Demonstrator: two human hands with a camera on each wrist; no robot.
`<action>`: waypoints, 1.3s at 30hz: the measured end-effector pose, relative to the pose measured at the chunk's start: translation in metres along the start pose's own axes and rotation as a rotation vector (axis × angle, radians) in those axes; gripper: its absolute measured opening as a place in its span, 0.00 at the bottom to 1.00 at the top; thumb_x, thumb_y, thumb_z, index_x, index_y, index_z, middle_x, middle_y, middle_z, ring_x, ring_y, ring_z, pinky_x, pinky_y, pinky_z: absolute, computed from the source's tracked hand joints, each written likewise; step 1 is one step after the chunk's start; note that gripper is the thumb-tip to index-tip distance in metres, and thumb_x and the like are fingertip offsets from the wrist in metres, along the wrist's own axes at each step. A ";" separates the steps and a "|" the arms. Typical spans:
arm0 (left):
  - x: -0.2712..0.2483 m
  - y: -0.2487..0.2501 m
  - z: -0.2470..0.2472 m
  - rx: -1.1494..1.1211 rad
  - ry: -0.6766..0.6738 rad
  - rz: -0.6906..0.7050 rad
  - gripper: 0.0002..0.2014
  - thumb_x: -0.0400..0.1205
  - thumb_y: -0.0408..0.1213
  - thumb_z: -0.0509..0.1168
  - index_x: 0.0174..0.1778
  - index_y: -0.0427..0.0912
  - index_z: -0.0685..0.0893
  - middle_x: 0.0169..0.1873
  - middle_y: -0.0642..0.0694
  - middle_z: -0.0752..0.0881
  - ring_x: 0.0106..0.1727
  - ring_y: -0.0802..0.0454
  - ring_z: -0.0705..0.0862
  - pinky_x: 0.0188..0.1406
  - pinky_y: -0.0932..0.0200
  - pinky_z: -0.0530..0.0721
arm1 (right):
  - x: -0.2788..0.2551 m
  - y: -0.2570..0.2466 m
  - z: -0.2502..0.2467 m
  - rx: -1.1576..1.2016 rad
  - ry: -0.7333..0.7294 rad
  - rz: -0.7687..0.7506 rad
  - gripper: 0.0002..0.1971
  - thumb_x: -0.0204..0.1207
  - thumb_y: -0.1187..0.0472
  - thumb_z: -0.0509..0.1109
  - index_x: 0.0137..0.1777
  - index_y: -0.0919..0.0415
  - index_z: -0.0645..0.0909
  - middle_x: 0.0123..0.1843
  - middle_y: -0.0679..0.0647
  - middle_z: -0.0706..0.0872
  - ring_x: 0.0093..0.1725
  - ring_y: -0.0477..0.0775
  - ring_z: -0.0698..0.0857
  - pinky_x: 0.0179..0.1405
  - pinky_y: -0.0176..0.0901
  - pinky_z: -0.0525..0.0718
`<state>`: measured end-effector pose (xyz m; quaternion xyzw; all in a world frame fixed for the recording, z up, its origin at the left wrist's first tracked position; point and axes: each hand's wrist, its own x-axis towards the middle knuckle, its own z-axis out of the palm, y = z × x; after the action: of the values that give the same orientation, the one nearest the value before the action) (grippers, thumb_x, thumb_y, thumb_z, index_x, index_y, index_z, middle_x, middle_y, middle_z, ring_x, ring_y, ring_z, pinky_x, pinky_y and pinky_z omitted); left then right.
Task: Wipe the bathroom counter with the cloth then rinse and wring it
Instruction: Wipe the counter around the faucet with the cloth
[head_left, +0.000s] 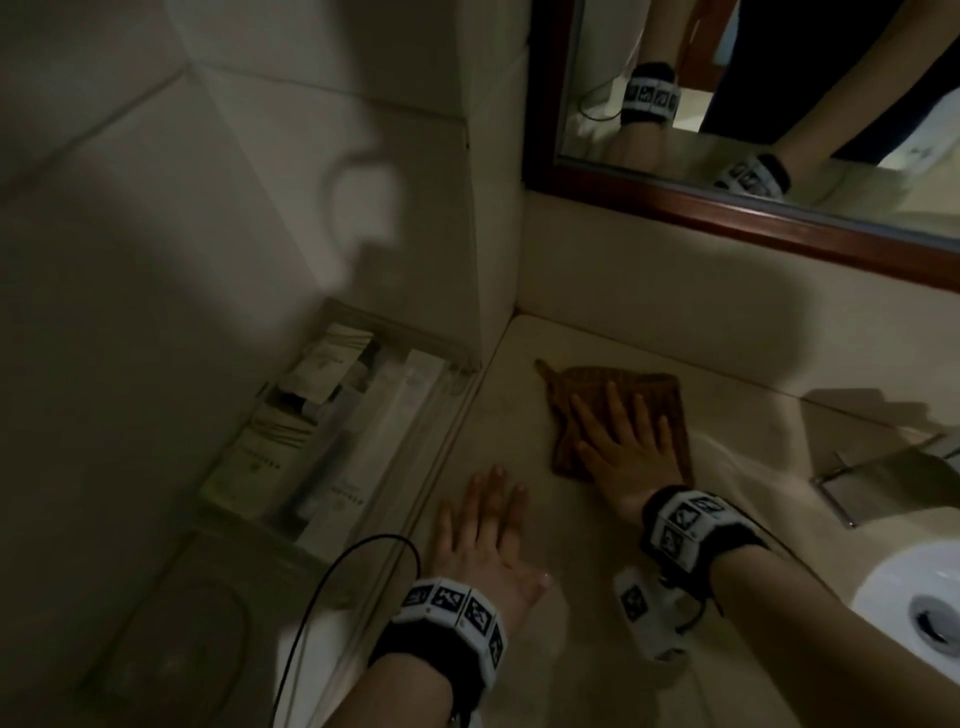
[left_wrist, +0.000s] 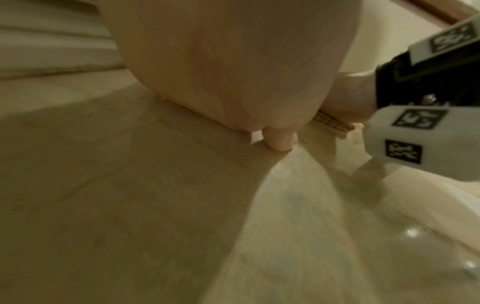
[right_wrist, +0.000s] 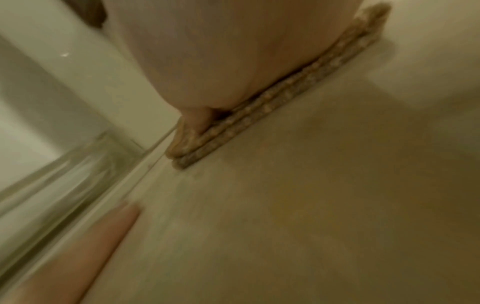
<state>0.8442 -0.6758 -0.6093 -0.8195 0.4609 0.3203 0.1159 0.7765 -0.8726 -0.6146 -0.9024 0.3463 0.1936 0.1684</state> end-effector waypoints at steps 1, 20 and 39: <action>0.001 -0.001 0.002 -0.002 0.005 0.004 0.43 0.82 0.65 0.44 0.71 0.49 0.17 0.67 0.48 0.11 0.76 0.46 0.18 0.73 0.36 0.25 | 0.005 -0.007 -0.002 0.002 0.012 0.022 0.29 0.84 0.39 0.39 0.78 0.32 0.27 0.83 0.48 0.25 0.82 0.60 0.29 0.80 0.63 0.33; 0.001 -0.001 0.006 -0.024 0.068 -0.019 0.42 0.83 0.63 0.46 0.70 0.48 0.20 0.74 0.48 0.16 0.78 0.46 0.21 0.76 0.37 0.29 | -0.017 -0.021 0.018 -0.048 0.060 -0.053 0.30 0.78 0.34 0.32 0.78 0.32 0.27 0.79 0.44 0.21 0.83 0.58 0.30 0.79 0.61 0.32; -0.042 0.028 0.045 0.190 0.264 0.018 0.36 0.86 0.59 0.39 0.84 0.42 0.36 0.84 0.45 0.36 0.84 0.50 0.38 0.82 0.39 0.43 | -0.145 0.003 0.093 0.001 0.122 -0.006 0.29 0.84 0.38 0.39 0.80 0.33 0.31 0.84 0.48 0.27 0.83 0.61 0.30 0.79 0.63 0.31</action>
<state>0.7869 -0.6403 -0.6138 -0.8356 0.5077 0.1658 0.1284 0.6534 -0.7532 -0.6290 -0.9136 0.3530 0.1374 0.1479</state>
